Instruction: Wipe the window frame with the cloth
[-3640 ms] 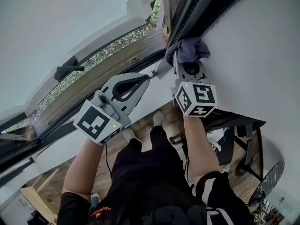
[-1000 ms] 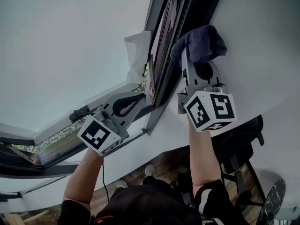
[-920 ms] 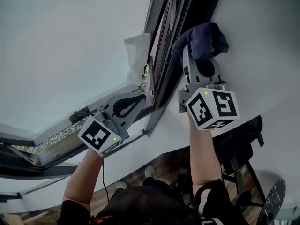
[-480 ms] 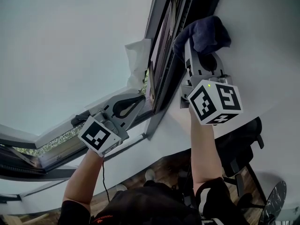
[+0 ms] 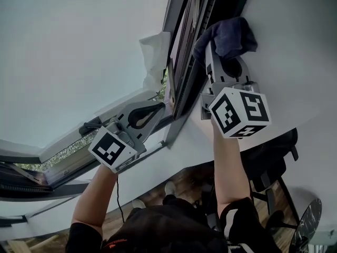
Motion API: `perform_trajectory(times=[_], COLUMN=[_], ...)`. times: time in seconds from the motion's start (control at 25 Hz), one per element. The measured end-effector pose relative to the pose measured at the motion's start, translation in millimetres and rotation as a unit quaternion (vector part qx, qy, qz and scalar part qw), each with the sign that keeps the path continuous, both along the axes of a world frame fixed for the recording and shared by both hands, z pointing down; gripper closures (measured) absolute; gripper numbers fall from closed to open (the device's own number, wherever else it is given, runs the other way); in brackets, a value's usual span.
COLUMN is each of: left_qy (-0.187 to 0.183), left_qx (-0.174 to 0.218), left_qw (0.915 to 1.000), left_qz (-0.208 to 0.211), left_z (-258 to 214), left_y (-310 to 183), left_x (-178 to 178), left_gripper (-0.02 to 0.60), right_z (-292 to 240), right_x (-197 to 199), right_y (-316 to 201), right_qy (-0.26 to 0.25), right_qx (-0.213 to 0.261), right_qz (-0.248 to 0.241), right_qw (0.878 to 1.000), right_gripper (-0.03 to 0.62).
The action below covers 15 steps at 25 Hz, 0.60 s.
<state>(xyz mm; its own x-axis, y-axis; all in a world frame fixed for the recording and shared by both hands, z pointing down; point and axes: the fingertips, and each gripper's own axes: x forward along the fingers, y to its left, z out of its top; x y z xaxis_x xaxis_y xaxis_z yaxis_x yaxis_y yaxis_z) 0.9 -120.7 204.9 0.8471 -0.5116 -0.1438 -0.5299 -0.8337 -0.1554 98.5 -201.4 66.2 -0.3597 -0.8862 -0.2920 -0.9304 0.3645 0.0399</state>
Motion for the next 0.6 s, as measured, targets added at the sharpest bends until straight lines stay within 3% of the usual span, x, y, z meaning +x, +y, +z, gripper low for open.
perform_trajectory(times=[0.28, 0.44, 0.6], left_qy=[0.000, -0.003, -0.007], left_qx=[-0.043, -0.030, -0.050], left_qw=[0.9991, 0.9995, 0.9987], left_qz=[-0.002, -0.003, -0.008], left_z=[17.3, 25.9, 35.7], left_y=[2.9, 3.0, 5.4], left_x=[-0.8, -3.0, -4.5], left_gripper=[0.563, 0.563, 0.563], right_z=[31.1, 50.9, 71.7], right_x=[-0.8, -1.2, -0.6], right_y=[-2.1, -3.6, -4.9], right_qy=[-0.004, -0.005, -0.006], right_qx=[-0.021, -0.038, -0.055], right_qz=[0.003, 0.003, 0.002], right_qw=[1.000, 0.999, 0.998], right_gripper=[0.545, 0.544, 0.545])
